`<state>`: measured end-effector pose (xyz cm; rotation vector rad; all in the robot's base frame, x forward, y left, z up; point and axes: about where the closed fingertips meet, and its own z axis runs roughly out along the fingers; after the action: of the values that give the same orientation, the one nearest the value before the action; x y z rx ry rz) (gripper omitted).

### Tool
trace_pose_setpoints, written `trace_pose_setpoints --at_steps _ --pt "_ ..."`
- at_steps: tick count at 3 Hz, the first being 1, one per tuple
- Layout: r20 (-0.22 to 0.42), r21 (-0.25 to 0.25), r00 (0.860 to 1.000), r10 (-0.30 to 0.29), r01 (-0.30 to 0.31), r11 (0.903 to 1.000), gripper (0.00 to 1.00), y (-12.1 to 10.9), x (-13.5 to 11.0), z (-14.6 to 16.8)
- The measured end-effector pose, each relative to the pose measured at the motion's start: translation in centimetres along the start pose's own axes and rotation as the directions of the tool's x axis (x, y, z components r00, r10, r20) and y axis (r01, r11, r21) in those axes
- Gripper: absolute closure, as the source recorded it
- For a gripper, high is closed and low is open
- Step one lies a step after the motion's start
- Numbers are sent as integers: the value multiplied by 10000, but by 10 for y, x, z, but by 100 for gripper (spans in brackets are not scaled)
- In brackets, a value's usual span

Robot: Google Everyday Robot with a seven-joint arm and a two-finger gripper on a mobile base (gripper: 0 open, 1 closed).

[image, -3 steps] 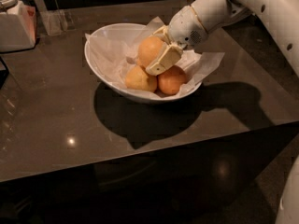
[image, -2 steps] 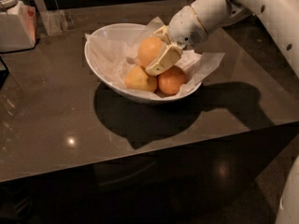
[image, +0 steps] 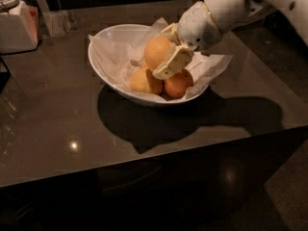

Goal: Pick orange from white bowl

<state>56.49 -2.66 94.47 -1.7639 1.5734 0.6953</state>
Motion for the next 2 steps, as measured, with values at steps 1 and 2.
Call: trace_pose_setpoints --at_steps 1,2 --pt "20 1252 9994 -331 326 9916 100 45 -21 -34" --pt "22 2395 9995 -319 304 9704 100 90 -31 -58"
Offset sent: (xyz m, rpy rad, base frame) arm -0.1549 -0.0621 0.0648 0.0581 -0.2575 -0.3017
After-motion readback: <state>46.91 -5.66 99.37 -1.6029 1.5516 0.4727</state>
